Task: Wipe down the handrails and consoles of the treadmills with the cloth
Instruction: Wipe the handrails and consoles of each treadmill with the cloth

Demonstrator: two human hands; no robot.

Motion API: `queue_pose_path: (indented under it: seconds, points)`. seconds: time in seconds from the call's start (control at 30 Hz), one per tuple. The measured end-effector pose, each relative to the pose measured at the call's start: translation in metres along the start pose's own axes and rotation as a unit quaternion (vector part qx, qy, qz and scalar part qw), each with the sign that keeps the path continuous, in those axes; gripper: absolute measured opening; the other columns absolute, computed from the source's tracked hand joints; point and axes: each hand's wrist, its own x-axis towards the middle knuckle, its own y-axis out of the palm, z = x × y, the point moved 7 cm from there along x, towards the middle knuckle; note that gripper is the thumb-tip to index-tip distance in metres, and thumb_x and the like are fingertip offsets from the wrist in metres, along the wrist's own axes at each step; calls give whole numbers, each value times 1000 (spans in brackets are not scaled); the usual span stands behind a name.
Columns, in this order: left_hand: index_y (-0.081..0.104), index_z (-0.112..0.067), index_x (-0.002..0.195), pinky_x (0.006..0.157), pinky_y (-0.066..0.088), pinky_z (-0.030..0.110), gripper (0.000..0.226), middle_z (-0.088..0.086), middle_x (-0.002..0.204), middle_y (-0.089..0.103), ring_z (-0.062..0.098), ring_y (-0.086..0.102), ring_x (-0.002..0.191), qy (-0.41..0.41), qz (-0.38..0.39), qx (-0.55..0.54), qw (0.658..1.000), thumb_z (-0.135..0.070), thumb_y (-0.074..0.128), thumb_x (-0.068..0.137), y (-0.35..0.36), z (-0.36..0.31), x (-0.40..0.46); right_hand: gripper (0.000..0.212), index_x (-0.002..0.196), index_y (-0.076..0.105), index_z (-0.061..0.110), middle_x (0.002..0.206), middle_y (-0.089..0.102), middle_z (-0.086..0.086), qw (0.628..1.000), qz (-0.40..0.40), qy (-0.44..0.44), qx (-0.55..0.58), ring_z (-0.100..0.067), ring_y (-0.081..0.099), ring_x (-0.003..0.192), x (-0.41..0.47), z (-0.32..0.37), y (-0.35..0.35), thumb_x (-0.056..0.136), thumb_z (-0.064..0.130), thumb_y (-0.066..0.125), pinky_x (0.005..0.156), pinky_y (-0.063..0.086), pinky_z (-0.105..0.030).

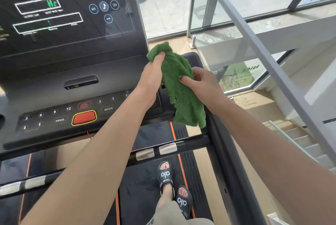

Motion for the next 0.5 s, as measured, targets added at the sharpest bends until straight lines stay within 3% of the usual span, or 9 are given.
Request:
queue_pose_path:
  seconds: [0.07, 0.1, 0.13, 0.17, 0.23, 0.37, 0.43, 0.5]
  points:
    - [50, -19, 142, 81, 48, 12, 39, -9, 126, 62, 6, 61, 107, 44, -26, 78, 996, -33, 49, 105, -5, -12, 7, 24, 108, 65, 17, 98, 68, -4, 1000, -19, -16, -4, -18, 68, 87, 15, 9, 2, 91, 34, 68, 83, 58, -43]
    - [36, -19, 151, 78, 44, 8, 51, -7, 135, 50, 8, 53, 113, 65, -41, 150, 986, -31, 51, 104, -8, -15, 8, 31, 122, 60, 20, 110, 63, -1, 999, -25, -19, -31, -13, 64, 92, 23, 13, 5, 95, 33, 65, 85, 55, -36]
    - [20, -17, 158, 88, 43, 10, 64, -3, 144, 37, 14, 44, 123, 79, -50, 232, 968, -29, 52, 104, -10, -14, 7, 43, 137, 50, 21, 124, 54, -2, 997, -29, -19, -74, -12, 60, 101, 29, 12, 8, 97, 33, 62, 90, 51, -34]
    - [8, -15, 160, 104, 40, 20, 73, 4, 153, 26, 20, 33, 134, 100, -58, 319, 941, -28, 51, 103, -13, -13, 6, 53, 147, 41, 20, 135, 45, -5, 990, -29, -24, -134, -16, 55, 111, 34, 10, 14, 99, 32, 58, 96, 46, -33]
    - [6, -13, 161, 120, 24, 37, 74, 14, 162, 15, 30, 18, 146, 160, -59, 481, 860, -23, 49, 101, -12, -3, 1, 54, 152, 37, 15, 147, 38, -9, 963, -17, -71, -258, -24, 45, 128, 31, 2, 29, 101, 27, 51, 108, 38, -36]
    - [23, -12, 159, 126, 7, 38, 59, 9, 168, 15, 24, 10, 155, 194, 44, 714, 671, -26, 35, 103, -7, 41, 4, 52, 147, 48, 6, 153, 45, -12, 859, 59, -228, -455, -32, 39, 143, 1, -33, 76, 100, 25, 35, 119, 31, -46]
    - [16, -11, 161, 127, 2, 37, 61, 8, 169, 8, 22, 5, 156, 191, 71, 758, 620, -30, 29, 105, -6, 54, 6, 56, 152, 41, 8, 160, 37, -9, 842, 67, -226, -485, -29, 30, 150, -3, -47, 79, 101, 28, 29, 123, 24, -44]
    - [13, -9, 161, 127, 1, 38, 61, 9, 169, 7, 22, 4, 156, 192, 68, 775, 598, -33, 25, 106, -6, 54, 13, 57, 155, 37, 10, 163, 32, -7, 843, 64, -218, -487, -25, 24, 152, 4, -49, 77, 103, 31, 25, 125, 17, -41]
